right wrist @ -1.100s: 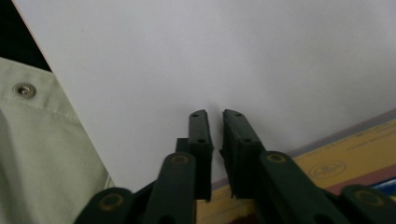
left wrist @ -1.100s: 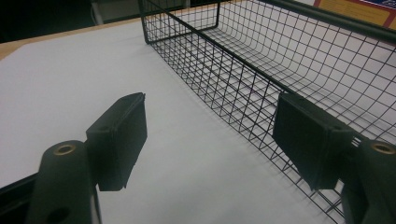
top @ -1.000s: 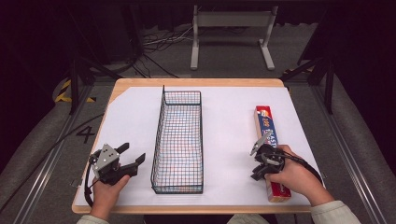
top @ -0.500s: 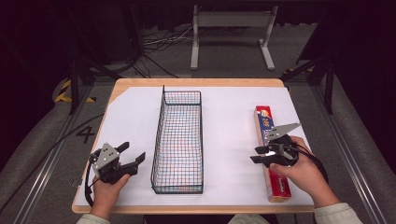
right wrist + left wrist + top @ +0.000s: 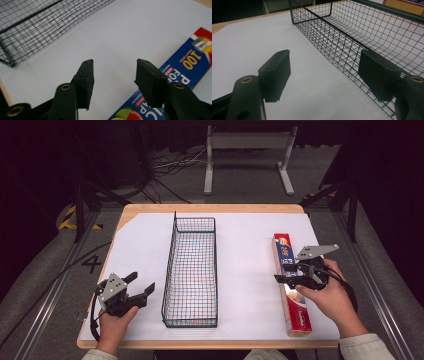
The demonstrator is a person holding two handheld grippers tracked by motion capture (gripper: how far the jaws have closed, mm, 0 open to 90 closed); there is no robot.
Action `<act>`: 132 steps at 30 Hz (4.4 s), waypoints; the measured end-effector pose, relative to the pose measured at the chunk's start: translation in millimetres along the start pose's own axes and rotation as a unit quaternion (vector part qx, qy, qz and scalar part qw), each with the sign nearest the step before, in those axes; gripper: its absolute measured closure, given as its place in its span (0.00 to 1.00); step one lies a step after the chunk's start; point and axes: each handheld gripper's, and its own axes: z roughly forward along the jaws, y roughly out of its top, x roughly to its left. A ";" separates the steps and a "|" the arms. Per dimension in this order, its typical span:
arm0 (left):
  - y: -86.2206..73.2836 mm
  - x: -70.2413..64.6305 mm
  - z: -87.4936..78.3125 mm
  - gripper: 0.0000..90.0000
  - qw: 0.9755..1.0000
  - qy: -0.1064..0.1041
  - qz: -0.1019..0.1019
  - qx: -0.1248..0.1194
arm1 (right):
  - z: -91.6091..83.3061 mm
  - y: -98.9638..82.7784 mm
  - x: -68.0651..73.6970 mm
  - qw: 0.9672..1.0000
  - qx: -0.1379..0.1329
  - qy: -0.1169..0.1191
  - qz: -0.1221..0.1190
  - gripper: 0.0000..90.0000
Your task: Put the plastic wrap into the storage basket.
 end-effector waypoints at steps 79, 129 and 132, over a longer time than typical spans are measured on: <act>-0.9 0.3 0.0 0.29 1.000 0.002 0.000 0.000 | 80.8 -16.6 -26.2 0.913 0.158 -0.227 0.300 0.43; 7.1 8.0 11.4 0.30 0.998 0.026 -0.042 -0.033 | 50.8 74.5 18.1 0.913 0.072 -0.226 0.333 0.44; 6.8 6.2 11.9 0.30 0.999 0.030 -0.033 -0.032 | 54.3 81.5 23.1 0.914 0.067 -0.220 0.334 0.44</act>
